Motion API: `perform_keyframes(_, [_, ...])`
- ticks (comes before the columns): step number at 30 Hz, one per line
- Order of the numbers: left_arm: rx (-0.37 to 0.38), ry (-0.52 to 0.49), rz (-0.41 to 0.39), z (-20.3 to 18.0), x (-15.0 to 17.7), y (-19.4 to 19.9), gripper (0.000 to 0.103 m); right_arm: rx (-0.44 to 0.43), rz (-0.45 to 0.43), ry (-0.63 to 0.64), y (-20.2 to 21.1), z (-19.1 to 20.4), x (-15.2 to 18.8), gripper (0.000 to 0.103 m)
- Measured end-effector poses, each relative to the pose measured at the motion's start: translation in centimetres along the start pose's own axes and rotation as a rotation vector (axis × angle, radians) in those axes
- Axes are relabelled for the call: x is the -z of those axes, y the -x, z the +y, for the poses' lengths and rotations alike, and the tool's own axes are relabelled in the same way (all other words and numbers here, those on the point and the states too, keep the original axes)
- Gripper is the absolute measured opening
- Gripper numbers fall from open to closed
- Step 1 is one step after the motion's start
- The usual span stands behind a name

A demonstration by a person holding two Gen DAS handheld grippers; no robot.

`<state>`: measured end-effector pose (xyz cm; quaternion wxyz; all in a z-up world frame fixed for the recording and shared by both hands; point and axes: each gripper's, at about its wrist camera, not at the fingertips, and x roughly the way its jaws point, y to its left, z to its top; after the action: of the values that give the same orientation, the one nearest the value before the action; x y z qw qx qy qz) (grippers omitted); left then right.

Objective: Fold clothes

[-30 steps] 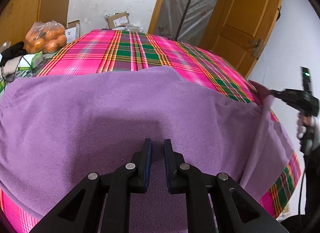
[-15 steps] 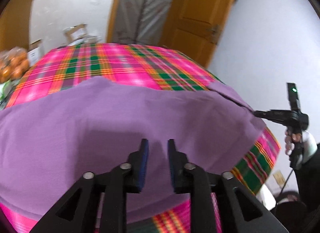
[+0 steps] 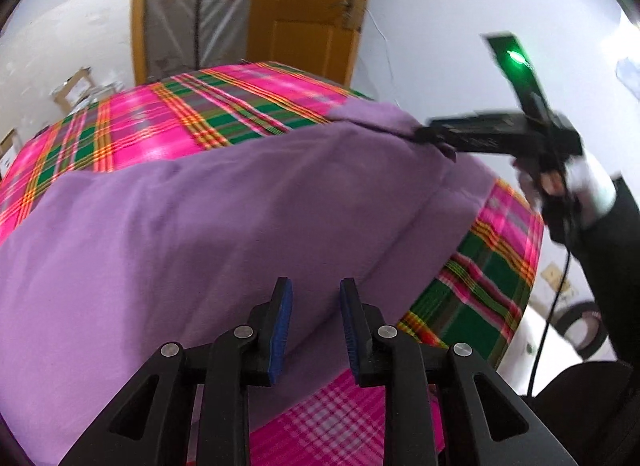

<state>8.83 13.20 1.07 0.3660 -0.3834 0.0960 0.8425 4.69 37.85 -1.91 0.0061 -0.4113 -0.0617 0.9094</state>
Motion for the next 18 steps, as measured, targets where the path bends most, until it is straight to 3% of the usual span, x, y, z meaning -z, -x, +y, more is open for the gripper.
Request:
perform_keyframes(4, [-0.014,-0.033,0.001,-0.7,-0.2,-0.5,0.034,0.001,0.058,0.03,-3.1,-0.3,-1.0,0.036])
perform_keyframes(7, [-0.034,-0.06,0.001,-1.1,-0.2,-0.8,0.034,-0.023,0.053,-0.027,-3.6,-1.5,-1.5,0.004])
perform_keyframes(9, [-0.04,-0.066,0.003,-1.1,-0.4,-1.0,0.033,-0.044,0.045,-0.075,-3.5,-2.5,-1.5,0.004])
perform_keyframes(11, [-0.045,-0.068,0.003,-1.0,-0.5,-1.0,0.016,-0.071,0.018,-0.135,-2.7,-3.7,-1.5,0.004])
perform_keyframes(13, [-0.038,-0.062,0.001,-0.8,-0.7,-1.1,0.008,-0.081,-0.02,-0.187,-1.5,-4.9,-1.6,0.003])
perform_keyframes(18, [-0.014,-0.043,-0.047,-0.5,-1.1,0.5,0.003,-0.11,-0.124,-0.367,2.6,-9.0,-0.8,0.003])
